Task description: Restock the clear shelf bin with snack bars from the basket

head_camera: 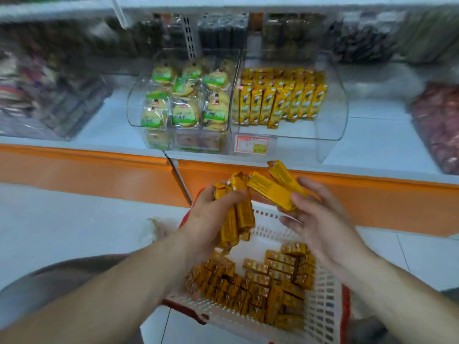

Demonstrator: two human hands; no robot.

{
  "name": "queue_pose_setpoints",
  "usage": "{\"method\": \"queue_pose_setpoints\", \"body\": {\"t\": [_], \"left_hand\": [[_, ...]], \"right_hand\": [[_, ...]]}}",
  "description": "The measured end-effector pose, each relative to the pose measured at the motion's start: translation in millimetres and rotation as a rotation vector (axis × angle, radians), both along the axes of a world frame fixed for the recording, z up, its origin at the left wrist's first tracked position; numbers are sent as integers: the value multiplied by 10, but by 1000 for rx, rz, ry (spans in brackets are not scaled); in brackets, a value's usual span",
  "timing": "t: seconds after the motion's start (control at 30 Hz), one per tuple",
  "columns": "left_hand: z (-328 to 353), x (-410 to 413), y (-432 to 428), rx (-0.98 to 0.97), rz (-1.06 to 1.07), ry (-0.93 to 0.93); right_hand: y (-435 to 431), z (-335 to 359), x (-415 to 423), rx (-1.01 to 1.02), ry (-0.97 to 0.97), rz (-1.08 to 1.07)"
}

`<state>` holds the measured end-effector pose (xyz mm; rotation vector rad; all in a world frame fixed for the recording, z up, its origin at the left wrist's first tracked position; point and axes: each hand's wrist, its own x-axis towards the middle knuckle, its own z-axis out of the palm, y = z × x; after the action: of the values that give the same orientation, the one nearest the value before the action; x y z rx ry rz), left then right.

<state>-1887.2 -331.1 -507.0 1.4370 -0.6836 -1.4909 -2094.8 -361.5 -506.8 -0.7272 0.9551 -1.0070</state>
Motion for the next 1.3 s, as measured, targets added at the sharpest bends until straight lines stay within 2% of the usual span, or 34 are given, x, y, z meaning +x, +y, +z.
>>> {"method": "queue_pose_setpoints", "body": {"t": [0.07,0.13,0.3,0.4,0.5,0.6,0.73,0.8,0.9,1.07,1.2,1.3], "left_hand": [[83,-116,40,-26,116,94],[124,-181,39,-59,201,116],[91,-286,-63,-103,261,12],[43,-284,-148,-82,288,-7],[26,-284,-229,-82,290,-30],[11,-273,-281,-102,259,-2],[-7,-230,-317,-81,158,-17],[-5,-197,-346,-70,114,41],[23,-148,-387,-67,57,80],[67,-84,-313,-140,-122,-92],[64,-62,-291,-151,-112,-199],[82,-86,-268,-115,-93,-195]], "right_hand": [[103,2,108,-59,7,5],[144,-14,189,-101,97,40],[110,-35,275,-308,469,125],[55,-62,313,-338,517,106],[-20,-79,335,-321,477,92],[-92,-107,336,-209,292,71],[-150,-162,329,-145,271,57],[-169,-158,322,-120,245,88],[-218,-150,287,-45,136,153],[-311,-69,212,6,45,115],[-312,-49,203,-43,109,104],[-272,-53,235,-41,89,164]]}}
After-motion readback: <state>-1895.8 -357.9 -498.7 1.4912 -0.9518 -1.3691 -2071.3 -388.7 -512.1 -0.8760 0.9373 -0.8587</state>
